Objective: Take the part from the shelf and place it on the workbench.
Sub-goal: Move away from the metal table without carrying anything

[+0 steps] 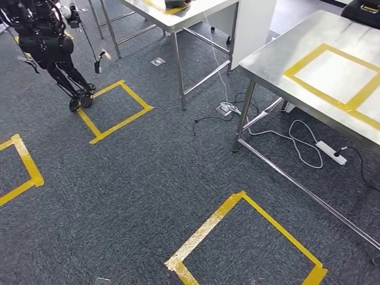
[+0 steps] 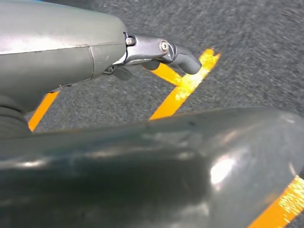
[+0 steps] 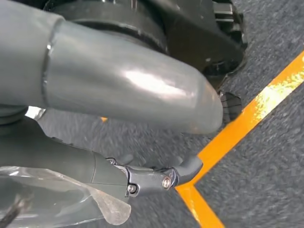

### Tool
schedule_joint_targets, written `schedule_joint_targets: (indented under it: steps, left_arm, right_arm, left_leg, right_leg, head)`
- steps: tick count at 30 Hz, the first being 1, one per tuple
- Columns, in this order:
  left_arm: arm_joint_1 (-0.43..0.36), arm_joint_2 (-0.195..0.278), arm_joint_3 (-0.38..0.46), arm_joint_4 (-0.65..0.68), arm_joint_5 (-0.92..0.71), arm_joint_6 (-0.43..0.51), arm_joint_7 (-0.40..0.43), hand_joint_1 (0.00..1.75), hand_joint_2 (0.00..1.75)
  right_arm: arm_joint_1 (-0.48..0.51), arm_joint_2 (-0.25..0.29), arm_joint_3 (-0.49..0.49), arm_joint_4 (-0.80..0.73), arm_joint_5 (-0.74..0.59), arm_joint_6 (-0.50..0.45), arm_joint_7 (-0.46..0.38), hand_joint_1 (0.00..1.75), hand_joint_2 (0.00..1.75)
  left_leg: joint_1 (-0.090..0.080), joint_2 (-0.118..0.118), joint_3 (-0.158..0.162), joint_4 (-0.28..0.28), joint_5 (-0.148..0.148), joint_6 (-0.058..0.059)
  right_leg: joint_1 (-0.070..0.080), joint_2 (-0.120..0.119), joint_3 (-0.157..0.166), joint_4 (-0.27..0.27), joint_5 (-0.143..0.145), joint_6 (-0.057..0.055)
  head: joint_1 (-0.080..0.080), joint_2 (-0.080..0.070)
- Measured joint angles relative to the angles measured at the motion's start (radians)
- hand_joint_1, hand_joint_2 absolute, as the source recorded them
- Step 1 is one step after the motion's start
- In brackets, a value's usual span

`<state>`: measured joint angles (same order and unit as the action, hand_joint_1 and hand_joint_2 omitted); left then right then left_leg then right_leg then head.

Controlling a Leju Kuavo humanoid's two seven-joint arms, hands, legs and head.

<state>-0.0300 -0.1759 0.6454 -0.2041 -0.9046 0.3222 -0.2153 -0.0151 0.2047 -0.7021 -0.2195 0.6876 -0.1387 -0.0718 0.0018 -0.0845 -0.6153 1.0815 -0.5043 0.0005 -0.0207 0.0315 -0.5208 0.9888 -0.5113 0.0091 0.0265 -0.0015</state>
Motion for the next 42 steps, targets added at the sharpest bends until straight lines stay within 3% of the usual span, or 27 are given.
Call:
schedule_joint_targets:
  steps: [2,4,5,6,8,10,12,13,15,17,19,20,22,23,24,26,28,30,32,33,34,35,37,39,41,42]
  left_arm:
    - [-0.004,0.0,0.0,0.0,-0.005,0.0,-0.001,0.0,0.0]
    - [-0.005,0.0,0.0,0.0,-0.011,-0.001,-0.001,0.0,0.0]
    - [-0.004,0.0,0.0,0.0,-0.012,-0.001,-0.001,0.0,0.0]
    - [-0.002,0.0,0.0,0.0,-0.013,-0.002,-0.001,0.0,0.0]
    - [-0.003,-0.001,0.0,0.0,-0.014,-0.003,-0.001,0.0,0.0]
    - [-0.007,-0.002,0.0,0.0,-0.014,-0.004,-0.001,0.0,0.0]
    - [-0.008,-0.003,0.0,0.0,-0.014,-0.004,-0.001,0.0,0.0]
    - [-0.006,-0.004,0.0,0.0,-0.014,-0.004,-0.001,0.0,0.0]
    - [-0.005,-0.004,0.0,0.0,-0.015,-0.005,-0.001,0.0,0.0]
    - [-0.008,-0.006,0.0,0.0,-0.017,-0.005,-0.001,0.0,0.0]
    - [-0.009,-0.007,0.0,0.0,-0.021,-0.005,-0.001,0.0,0.0]
    - [-0.008,-0.006,0.0,0.0,-0.023,-0.005,-0.002,0.0,0.0]
    - [-0.006,-0.006,0.0,0.0,-0.027,-0.005,-0.003,0.0,0.0]
    - [-0.007,-0.007,0.0,0.0,-0.028,-0.006,-0.004,0.0,0.0]
    - [-0.008,-0.007,0.0,0.0,-0.029,-0.006,-0.004,0.0,0.0]
    - [-0.009,-0.007,0.0,0.0,-0.03,-0.006,-0.005,0.0,0.0]
    - [-0.006,-0.006,0.0,0.0,-0.03,-0.006,-0.006,0.0,0.0]
    - [-0.002,-0.006,0.0,0.0,-0.031,-0.007,-0.006,0.0,0.0]
    - [-0.006,-0.006,0.0,0.0,-0.032,-0.008,-0.006,0.0,0.0]
    - [-0.008,-0.006,0.0,0.0,-0.032,-0.009,-0.006,0.0,0.0]
    - [-0.008,-0.006,0.0,0.0,-0.032,-0.01,-0.006,0.0,0.0]
    - [-0.007,-0.006,0.0,0.0,-0.032,-0.011,-0.006,0.0,0.0]
    - [-0.004,-0.006,0.0,0.0,-0.032,-0.012,-0.006,0.0,0.0]
    - [-0.006,-0.006,0.0,0.0,-0.034,-0.013,-0.006,0.0,0.0]
    - [-0.01,-0.006,0.0,0.0,-0.035,-0.015,-0.007,0.0,0.0]
    - [-0.009,-0.006,0.0,0.0,-0.036,-0.016,-0.007,0.0,0.0]
  right_arm:
    - [0.002,-0.001,0.011,0.001,0.018,-0.004,0.003,0.0,0.0]
    - [0.002,-0.003,0.02,0.002,0.031,-0.005,0.007,0.0,0.0]
    - [0.002,-0.004,0.025,0.002,0.036,-0.005,0.008,0.0,0.0]
    - [0.002,-0.005,0.029,0.002,0.04,-0.005,0.008,0.0,0.0]
    - [0.001,-0.006,0.037,0.002,0.045,-0.005,0.01,0.0,0.0]
    - [0.0,-0.006,0.042,0.002,0.048,-0.005,0.012,0.0,0.0]
    - [-0.002,-0.007,0.047,0.002,0.052,-0.005,0.014,0.0,0.0]
    - [-0.003,-0.007,0.05,0.002,0.054,-0.005,0.015,0.0,0.0]
    - [-0.004,-0.007,0.055,0.003,0.059,-0.005,0.016,0.0,0.0]
    - [-0.002,-0.008,0.058,0.004,0.061,-0.005,0.016,0.0,0.0]
    - [0.0,-0.009,0.058,0.005,0.063,-0.005,0.015,0.0,0.0]
    - [0.001,-0.009,0.058,0.006,0.064,-0.005,0.014,0.0,0.0]
    - [0.0,-0.01,0.06,0.006,0.067,-0.004,0.012,0.0,0.0]
    - [-0.001,-0.011,0.062,0.006,0.069,-0.003,0.01,0.0,0.0]
    - [-0.001,-0.011,0.063,0.007,0.07,-0.002,0.009,0.0,0.0]
    - [-0.003,-0.011,0.065,0.008,0.074,0.001,0.008,0.0,0.0]
    - [-0.004,-0.012,0.066,0.009,0.078,0.002,0.008,0.0,0.0]
    - [-0.005,-0.012,0.067,0.01,0.079,0.005,0.008,0.0,0.0]
    - [-0.003,-0.012,0.068,0.01,0.079,0.009,0.009,0.0,0.0]
    - [-0.002,-0.013,0.069,0.011,0.079,0.011,0.009,0.0,0.0]
    - [-0.001,-0.013,0.07,0.011,0.079,0.012,0.01,0.0,0.0]
    - [-0.002,-0.013,0.071,0.011,0.079,0.013,0.011,0.0,0.0]
    - [-0.003,-0.014,0.072,0.011,0.08,0.014,0.011,0.0,0.0]
    - [-0.004,-0.014,0.073,0.011,0.08,0.016,0.013,0.0,0.0]
    - [-0.006,-0.014,0.073,0.012,0.081,0.019,0.017,0.0,0.0]
    - [-0.008,-0.014,0.074,0.012,0.083,0.02,0.019,0.0,0.0]
  left_leg:
    - [0.001,0.053,-0.057,0.125,-0.062,-0.008]
    - [0.005,0.071,-0.095,0.208,-0.086,-0.013]
    - [0.007,0.077,-0.088,0.197,-0.07,-0.014]
    - [0.008,0.086,-0.063,0.15,-0.04,-0.013]
    - [0.003,0.137,0.007,0.016,0.014,-0.009]
    - [-0.005,0.176,0.04,-0.055,0.028,0.001]
    - [-0.01,0.159,0.038,-0.061,0.027,0.013]
    - [-0.01,0.146,0.037,-0.064,0.029,0.02]
    - [-0.006,0.122,0.038,-0.07,0.036,0.033]
    - [-0.005,0.094,0.035,-0.07,0.039,0.042]
    - [-0.007,0.064,0.034,-0.069,0.041,0.045]
    - [-0.008,0.049,0.035,-0.069,0.041,0.045]
    - [-0.009,0.021,0.035,-0.066,0.04,0.044]
    - [-0.009,0.008,0.034,-0.063,0.04,0.043]
    - [-0.01,-0.004,0.032,-0.059,0.038,0.04]
    - [-0.009,-0.026,0.025,-0.054,0.039,0.029]
    - [-0.005,-0.036,0.018,-0.051,0.04,0.015]
    - [-0.005,0.002,0.001,-0.015,0.014,0.006]
    - [-0.003,0.053,-0.046,0.093,-0.048,-0.003]
    - [-0.001,0.064,-0.073,0.155,-0.076,-0.007]
    - [0.002,0.069,-0.092,0.2,-0.09,-0.01]
    - [0.004,0.073,-0.096,0.211,-0.085,-0.012]
    - [0.007,0.088,-0.051,0.129,-0.03,-0.014]
    - [0.002,0.131,0.011,0.007,0.014,-0.008]
    - [-0.008,0.157,0.032,-0.042,0.017,0.003]
    - [-0.011,0.149,0.031,-0.045,0.017,0.01]
  right_leg:
    - [0.004,-0.033,0.002,0.0,-0.003,-0.005]
    - [0.006,-0.067,0.004,0.0,-0.006,-0.006]
    - [0.006,-0.081,0.005,0.0,-0.007,-0.006]
    - [0.006,-0.094,0.007,0.0,-0.009,-0.005]
    - [0.009,-0.118,0.013,0.001,-0.015,0.002]
    - [0.016,-0.14,0.018,0.002,-0.022,0.011]
    - [0.017,-0.163,0.024,0.0,-0.026,0.021]
    - [0.014,-0.158,0.025,0.003,-0.032,0.027]
    - [0.01,-0.107,0.005,0.05,-0.068,0.036]
    - [0.008,-0.048,-0.058,0.178,-0.131,0.037]
    - [0.009,-0.034,-0.12,0.288,-0.159,0.035]
    - [0.009,-0.033,-0.13,0.294,-0.145,0.034]
    - [0.008,-0.023,-0.102,0.209,-0.076,0.03]
    - [0.008,-0.001,-0.075,0.142,-0.043,0.028]
    - [0.005,0.02,-0.049,0.083,-0.022,0.026]
    - [0.004,0.045,-0.022,0.025,-0.013,0.021]
    - [0.006,0.026,-0.015,0.02,-0.011,0.01]
    - [0.006,0.002,-0.009,0.014,-0.007,-0.002]
    - [0.007,-0.028,-0.006,0.012,-0.008,-0.008]
    - [0.009,-0.045,-0.005,0.012,-0.01,-0.01]
    - [0.01,-0.061,-0.004,0.012,-0.012,-0.01]
    - [0.01,-0.076,-0.003,0.013,-0.014,-0.011]
    - [0.01,-0.101,0.003,0.013,-0.02,-0.008]
    - [0.014,-0.124,0.012,0.014,-0.028,0.001]
    - [0.018,-0.146,0.017,0.015,-0.036,0.013]
    - [0.019,-0.158,0.02,0.014,-0.038,0.018]
  head:
    - [-0.005,0.0]
    - [-0.004,0.0]
    - [-0.005,0.0]
    - [-0.005,0.0]
    - [-0.006,0.0]
    - [-0.005,0.0]
    - [-0.004,0.0]
    - [-0.003,0.0]
    - [0.001,0.0]
    - [0.006,0.0]
    - [0.007,0.0]
    - [0.008,0.0]
    - [0.008,0.0]
    - [0.008,0.0]
    - [0.007,0.0]
    - [0.007,0.0]
    - [0.006,0.0]
    - [0.002,0.0]
    - [-0.003,0.0]
    - [-0.004,0.0]
    - [-0.003,0.0]
    - [-0.003,0.0]
    - [-0.004,0.0]
    - [-0.004,0.0]
    - [-0.003,0.0]
    - [-0.002,0.0]
